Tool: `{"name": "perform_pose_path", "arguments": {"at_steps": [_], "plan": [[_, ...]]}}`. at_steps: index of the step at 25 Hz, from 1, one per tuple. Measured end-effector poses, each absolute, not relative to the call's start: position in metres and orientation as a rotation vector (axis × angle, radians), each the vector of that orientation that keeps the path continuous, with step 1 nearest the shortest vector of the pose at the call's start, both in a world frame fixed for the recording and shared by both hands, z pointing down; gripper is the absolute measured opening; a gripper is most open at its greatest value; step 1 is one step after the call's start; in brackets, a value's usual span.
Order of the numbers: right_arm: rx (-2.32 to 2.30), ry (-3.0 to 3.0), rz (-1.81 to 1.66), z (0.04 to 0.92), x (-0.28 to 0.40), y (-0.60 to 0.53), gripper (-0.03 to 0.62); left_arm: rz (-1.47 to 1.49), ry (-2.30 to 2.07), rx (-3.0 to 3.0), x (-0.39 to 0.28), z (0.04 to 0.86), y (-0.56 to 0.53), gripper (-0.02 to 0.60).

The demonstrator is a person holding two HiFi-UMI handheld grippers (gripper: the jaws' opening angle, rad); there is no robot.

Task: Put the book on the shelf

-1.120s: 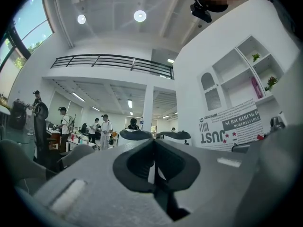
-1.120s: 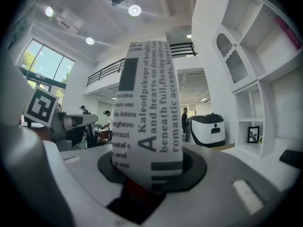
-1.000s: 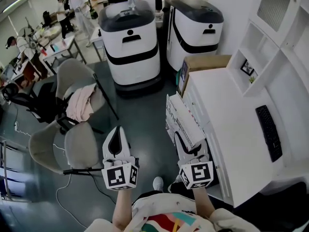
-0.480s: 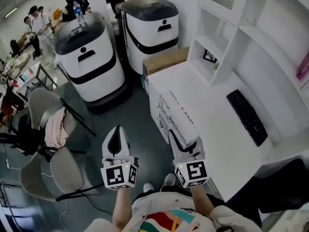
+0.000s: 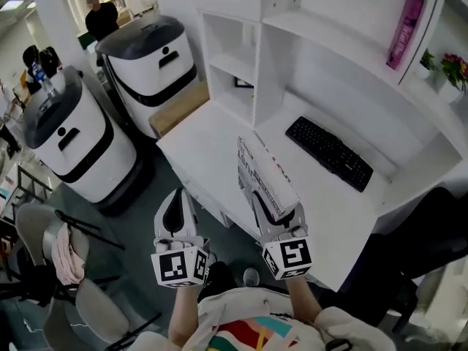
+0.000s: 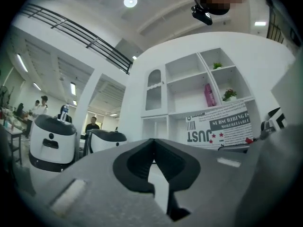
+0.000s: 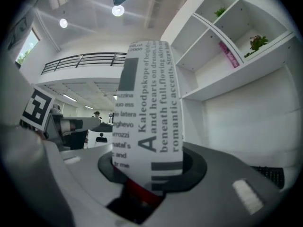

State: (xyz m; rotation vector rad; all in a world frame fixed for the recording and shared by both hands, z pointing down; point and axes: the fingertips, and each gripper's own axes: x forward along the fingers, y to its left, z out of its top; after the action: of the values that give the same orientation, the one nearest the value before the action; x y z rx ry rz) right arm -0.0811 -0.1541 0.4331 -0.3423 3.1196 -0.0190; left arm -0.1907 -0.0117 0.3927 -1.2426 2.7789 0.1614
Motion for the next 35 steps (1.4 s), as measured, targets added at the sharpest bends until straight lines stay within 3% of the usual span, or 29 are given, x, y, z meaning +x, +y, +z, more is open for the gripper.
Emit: {"name": "perform_pose_path", "arguments": {"at_steps": [16, 35], "plan": [[-1.343, 2.804, 0.040, 0.413, -0.013, -0.271, 0.154, 0.196, 2.223, -2.052, -0.194, 0.368, -0.222, -0.002], [-1.822, 2.491, 0.093, 0.393, 0.010, -0.263, 0.155, 0.212, 1.804, -2.441, -0.167, 0.354, -0.281, -0.002]]}}
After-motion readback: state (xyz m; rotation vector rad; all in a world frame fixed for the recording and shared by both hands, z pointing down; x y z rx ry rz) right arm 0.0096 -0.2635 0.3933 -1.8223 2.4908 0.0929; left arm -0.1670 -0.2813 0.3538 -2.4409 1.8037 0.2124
